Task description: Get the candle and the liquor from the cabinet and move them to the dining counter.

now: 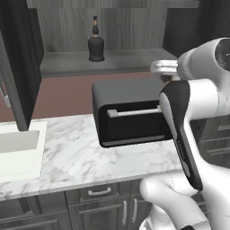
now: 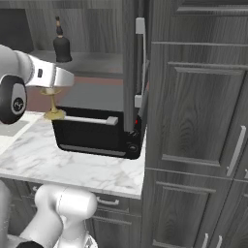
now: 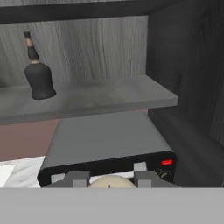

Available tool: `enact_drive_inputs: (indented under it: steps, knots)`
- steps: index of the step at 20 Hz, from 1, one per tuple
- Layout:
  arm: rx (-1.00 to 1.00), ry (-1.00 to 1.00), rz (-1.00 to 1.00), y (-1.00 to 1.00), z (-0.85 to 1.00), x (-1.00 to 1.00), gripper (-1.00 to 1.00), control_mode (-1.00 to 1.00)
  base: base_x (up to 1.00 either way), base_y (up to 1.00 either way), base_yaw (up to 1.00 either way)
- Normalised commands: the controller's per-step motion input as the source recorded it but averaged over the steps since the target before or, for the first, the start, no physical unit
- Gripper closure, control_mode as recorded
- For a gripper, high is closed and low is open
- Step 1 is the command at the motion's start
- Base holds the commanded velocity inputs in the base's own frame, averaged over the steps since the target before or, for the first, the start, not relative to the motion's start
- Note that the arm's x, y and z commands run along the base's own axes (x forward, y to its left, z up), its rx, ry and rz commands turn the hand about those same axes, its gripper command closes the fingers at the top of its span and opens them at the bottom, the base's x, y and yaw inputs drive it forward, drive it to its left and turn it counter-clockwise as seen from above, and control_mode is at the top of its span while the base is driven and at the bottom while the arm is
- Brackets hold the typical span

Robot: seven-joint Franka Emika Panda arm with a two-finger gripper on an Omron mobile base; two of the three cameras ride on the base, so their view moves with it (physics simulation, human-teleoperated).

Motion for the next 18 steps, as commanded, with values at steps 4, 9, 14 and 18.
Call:
enact_drive_inputs:
  steps: [4, 9, 14, 18]
  knots:
    - [0.0, 0.0, 0.0, 0.0, 0.0, -0.35, 1.0, -1.0, 0.0, 0.0, 0.0]
    - [0.0, 0.03, 0.02, 0.0, -0.01, -0.02, 1.0, -1.0, 0.0, 0.0, 0.0]
    - [0.0, 0.01, 0.06, 0.0, -0.12, 0.0, 1.0, -1.0, 0.0, 0.0, 0.0]
    - [0.0, 0.05, 0.06, 0.0, -0.16, 0.0, 1.0, -1.0, 0.0, 0.0, 0.0]
